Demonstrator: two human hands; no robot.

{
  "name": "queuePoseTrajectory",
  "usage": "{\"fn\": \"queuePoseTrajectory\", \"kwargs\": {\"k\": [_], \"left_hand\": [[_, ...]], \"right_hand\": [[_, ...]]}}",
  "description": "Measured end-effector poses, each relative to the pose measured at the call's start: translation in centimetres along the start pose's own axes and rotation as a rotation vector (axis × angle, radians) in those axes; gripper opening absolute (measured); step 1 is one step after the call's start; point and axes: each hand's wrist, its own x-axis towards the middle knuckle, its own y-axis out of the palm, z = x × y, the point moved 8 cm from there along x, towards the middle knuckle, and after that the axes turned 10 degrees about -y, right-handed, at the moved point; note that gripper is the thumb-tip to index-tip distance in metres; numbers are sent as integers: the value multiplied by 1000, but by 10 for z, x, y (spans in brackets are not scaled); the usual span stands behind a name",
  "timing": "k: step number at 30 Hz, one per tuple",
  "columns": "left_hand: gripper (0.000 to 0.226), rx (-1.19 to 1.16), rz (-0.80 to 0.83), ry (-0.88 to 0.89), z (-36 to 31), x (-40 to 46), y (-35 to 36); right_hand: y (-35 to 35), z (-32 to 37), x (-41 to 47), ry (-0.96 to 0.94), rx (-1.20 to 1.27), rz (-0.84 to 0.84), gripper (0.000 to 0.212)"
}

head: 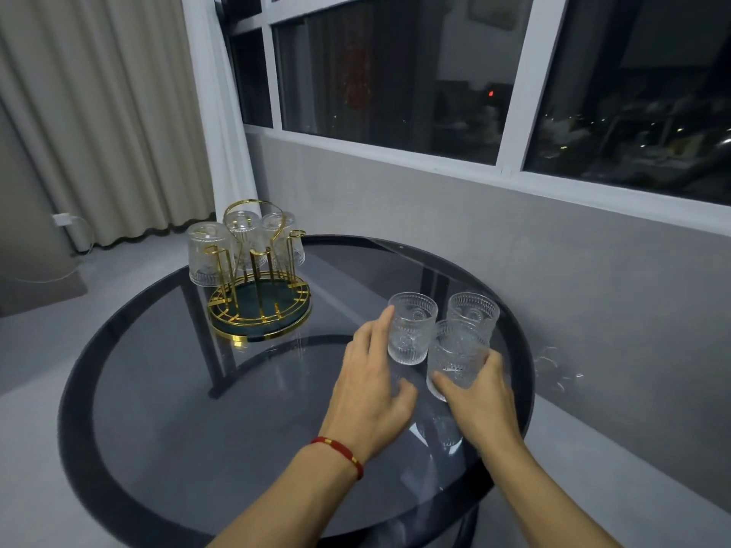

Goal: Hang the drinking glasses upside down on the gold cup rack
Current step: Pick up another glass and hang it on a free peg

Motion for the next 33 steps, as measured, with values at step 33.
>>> {"fn": "queuePoseTrajectory", "kwargs": {"k": [33], "left_hand": [[43, -84, -311, -496, 139, 50, -99]], "right_hand": [[137, 134, 36, -224, 483, 107, 60]]}}
